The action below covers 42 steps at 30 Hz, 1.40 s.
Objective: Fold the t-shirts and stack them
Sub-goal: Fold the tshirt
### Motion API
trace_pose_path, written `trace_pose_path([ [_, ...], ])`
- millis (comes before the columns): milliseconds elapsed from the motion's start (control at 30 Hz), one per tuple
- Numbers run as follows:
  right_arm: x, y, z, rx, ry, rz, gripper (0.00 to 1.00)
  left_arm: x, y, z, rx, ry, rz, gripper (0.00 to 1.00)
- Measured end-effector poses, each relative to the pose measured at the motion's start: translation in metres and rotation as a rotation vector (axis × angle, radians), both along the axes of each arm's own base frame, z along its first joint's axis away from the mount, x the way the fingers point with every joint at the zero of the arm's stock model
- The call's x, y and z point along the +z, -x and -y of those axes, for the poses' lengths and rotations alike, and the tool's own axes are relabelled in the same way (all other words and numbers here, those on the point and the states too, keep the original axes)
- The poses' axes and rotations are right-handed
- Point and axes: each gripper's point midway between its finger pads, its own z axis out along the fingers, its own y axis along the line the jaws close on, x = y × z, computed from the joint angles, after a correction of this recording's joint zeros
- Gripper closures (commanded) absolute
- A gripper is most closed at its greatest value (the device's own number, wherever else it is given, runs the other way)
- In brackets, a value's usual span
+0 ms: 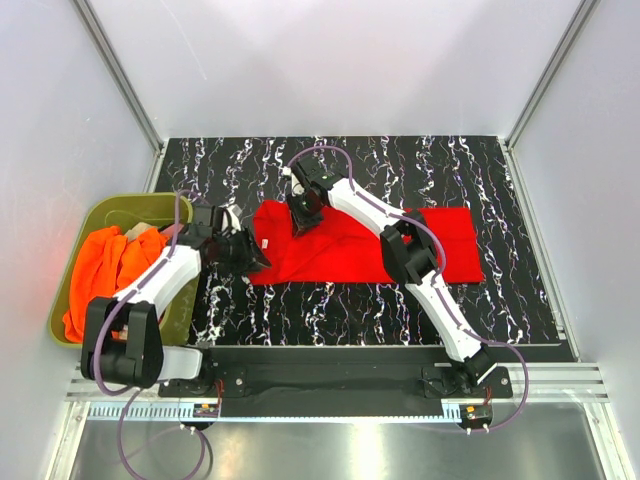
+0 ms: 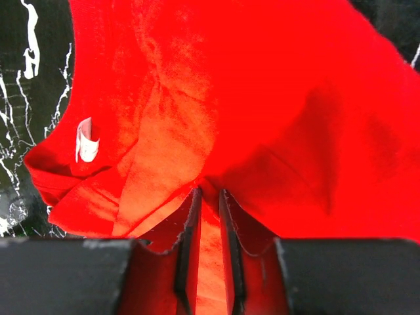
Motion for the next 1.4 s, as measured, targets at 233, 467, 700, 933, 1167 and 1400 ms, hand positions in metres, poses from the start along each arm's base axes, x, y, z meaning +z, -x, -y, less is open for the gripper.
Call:
trace_pose_path([
  [233,-0.001,-0.002,0.002,-0.007,0.011,0.008,0.80,-0.022,0.009,0.023,-0.080,0.008,-0.068,0.60],
  [467,-0.001,-0.002,0.002,-0.007,0.010,0.007,0.82,-0.042,0.015,0.032,-0.115,-0.026,-0.114,0.59],
  [700,-0.001,-0.001,0.002,-0.008,0.011,0.004,0.84,-0.050,0.010,0.029,-0.105,-0.078,-0.114,0.64],
  [933,-0.002,0.000,0.003,-0.014,0.015,-0.003,0.99,-0.054,-0.002,0.029,-0.112,-0.103,-0.102,1.00],
  [1167,-0.002,0.004,0.012,-0.029,0.046,-0.005,1.00,-0.049,-0.008,0.031,-0.113,-0.103,-0.082,1.00],
  [1400,0.024,0.016,0.026,-0.037,0.058,0.003,1.00,-0.042,-0.005,0.029,-0.116,-0.103,-0.076,1.00],
])
